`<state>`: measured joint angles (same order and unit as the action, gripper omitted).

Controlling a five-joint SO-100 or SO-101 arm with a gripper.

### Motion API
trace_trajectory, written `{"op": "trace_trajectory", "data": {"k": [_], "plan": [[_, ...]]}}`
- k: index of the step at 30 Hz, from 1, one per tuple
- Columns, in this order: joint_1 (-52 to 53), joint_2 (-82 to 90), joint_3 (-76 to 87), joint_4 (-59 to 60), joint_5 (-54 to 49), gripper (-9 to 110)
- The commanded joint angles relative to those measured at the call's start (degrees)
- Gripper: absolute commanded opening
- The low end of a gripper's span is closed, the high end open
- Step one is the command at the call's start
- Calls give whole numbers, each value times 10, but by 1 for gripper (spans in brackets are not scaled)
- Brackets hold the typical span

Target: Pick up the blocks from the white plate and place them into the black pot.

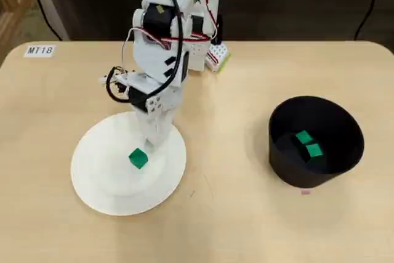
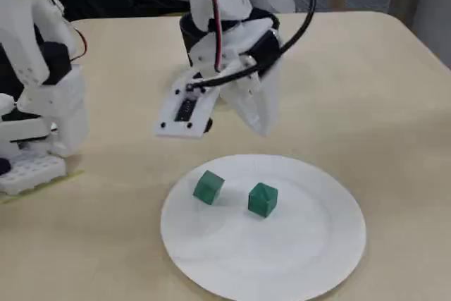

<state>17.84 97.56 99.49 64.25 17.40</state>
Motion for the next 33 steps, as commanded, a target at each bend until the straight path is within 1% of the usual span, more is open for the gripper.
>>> {"op": "trace_trajectory", "data": {"k": [1, 8, 13, 22, 28, 33], "plan": [[20, -54, -122, 85, -48, -2], [50, -175, -305, 243, -105, -2], [66, -195, -321, 306, -137, -2], [93, -203, -254, 308, -180, -2], [87, -229, -250, 286, -197, -2], [87, -230, -250, 260, -214, 10]]}}
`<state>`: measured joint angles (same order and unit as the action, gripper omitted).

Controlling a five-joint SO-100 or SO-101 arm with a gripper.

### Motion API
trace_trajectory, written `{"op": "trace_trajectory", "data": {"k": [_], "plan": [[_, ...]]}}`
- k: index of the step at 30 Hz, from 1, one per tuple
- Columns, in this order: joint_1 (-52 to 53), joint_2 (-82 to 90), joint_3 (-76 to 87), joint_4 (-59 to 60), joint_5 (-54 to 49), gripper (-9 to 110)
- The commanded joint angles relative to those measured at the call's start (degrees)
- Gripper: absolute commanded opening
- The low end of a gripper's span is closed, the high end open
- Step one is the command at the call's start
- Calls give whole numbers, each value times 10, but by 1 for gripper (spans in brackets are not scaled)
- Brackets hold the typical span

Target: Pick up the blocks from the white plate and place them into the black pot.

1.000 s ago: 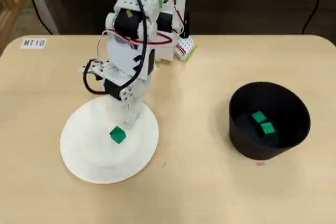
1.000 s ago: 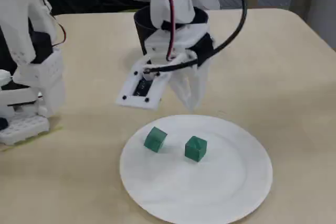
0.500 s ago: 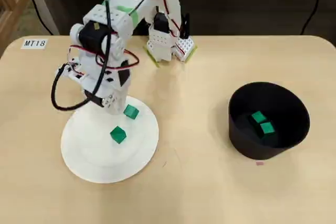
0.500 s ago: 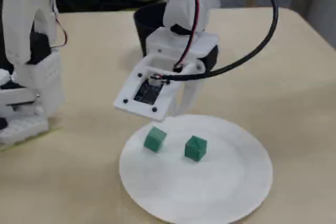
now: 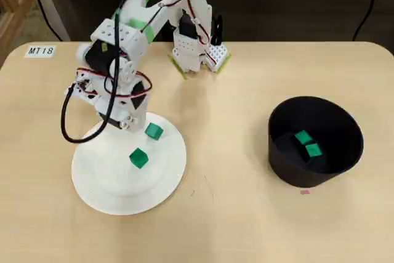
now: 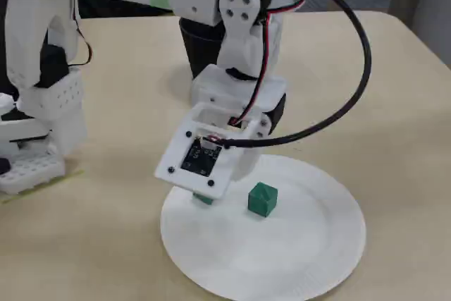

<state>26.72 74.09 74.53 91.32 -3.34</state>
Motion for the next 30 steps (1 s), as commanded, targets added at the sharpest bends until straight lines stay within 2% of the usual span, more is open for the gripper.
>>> {"op": "trace_trajectory", "data": {"k": [1, 6, 10, 17, 30], "plan": [[-2, 4, -1, -12, -8, 12], [-5, 3, 0, -11, -4, 24], [-18, 1, 0, -12, 6, 28], [-44, -7, 0, -33, 38, 29], [-31, -53, -6, -64, 58, 29]]}}
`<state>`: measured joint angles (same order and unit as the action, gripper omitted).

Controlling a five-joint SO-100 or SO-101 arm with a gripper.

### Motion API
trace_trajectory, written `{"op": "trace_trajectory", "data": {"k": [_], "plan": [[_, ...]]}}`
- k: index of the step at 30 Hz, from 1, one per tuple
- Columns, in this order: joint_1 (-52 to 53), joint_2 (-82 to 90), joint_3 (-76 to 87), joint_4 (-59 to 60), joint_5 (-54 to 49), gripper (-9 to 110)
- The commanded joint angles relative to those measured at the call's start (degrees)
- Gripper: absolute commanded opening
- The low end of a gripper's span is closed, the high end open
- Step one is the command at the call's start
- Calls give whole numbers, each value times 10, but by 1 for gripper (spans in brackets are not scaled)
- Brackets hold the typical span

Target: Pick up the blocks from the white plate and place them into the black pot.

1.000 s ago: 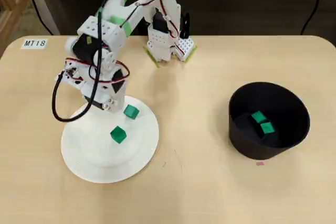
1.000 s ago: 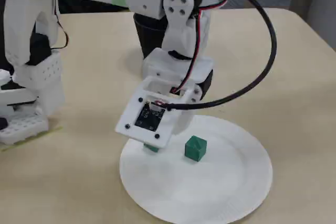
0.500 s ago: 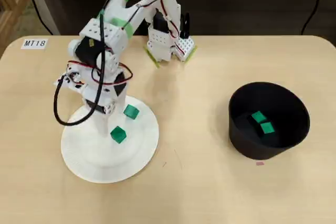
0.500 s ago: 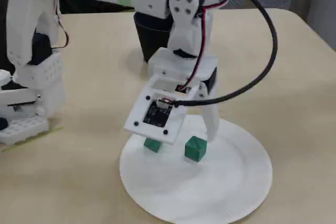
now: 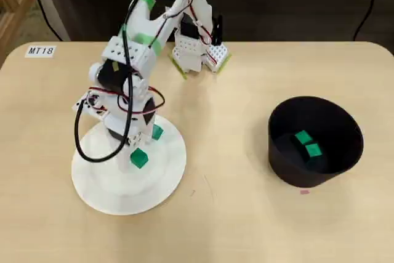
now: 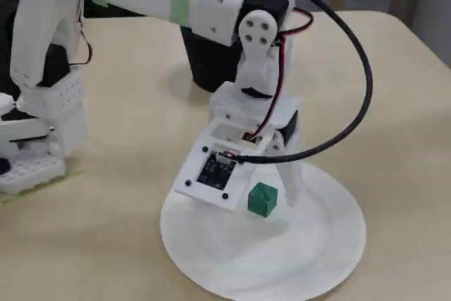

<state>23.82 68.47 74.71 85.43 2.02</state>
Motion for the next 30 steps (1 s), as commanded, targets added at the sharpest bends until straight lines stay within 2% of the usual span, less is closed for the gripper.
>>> {"op": "trace_trajectory", "data": {"k": [1, 14, 16, 21, 30], "plan": [[-2, 2, -8, -8, 5, 29], [-7, -18, -8, -38, 11, 23], [-7, -21, -8, -46, 12, 19], [-5, -33, -11, -67, 19, -1], [-9, 21, -38, -84, 1, -2]]}}
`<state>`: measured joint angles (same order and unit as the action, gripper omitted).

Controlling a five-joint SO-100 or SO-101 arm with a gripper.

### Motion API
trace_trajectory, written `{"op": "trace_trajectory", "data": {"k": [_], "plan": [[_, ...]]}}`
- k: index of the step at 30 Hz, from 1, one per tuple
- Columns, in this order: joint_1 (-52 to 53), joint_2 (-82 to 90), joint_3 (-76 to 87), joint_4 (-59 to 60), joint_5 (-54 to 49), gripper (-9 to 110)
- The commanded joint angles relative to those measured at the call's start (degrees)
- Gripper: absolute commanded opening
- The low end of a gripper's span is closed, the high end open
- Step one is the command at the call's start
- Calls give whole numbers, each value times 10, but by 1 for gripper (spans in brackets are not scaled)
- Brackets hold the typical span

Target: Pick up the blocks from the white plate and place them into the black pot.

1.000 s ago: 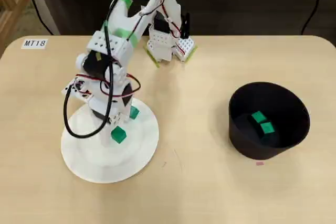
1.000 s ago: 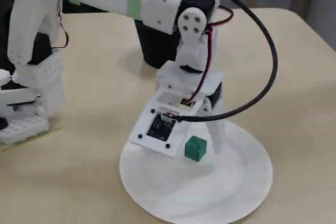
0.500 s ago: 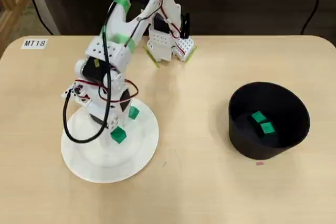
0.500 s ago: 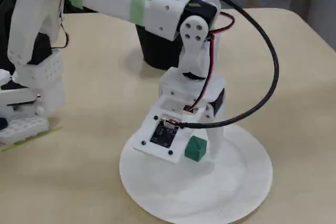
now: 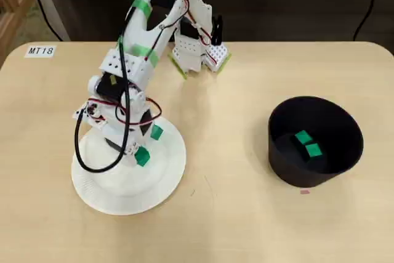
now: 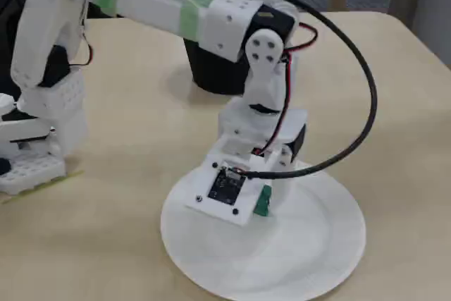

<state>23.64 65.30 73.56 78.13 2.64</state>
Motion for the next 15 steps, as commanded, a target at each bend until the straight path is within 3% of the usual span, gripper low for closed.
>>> {"op": "trace_trajectory", "data": {"k": [1, 8, 15], "plan": [[-7, 78, -26, -20, -4, -2], [-48, 293, -20, -66, 10, -2], [-223, 499, 121, -113, -4, -2]]}}
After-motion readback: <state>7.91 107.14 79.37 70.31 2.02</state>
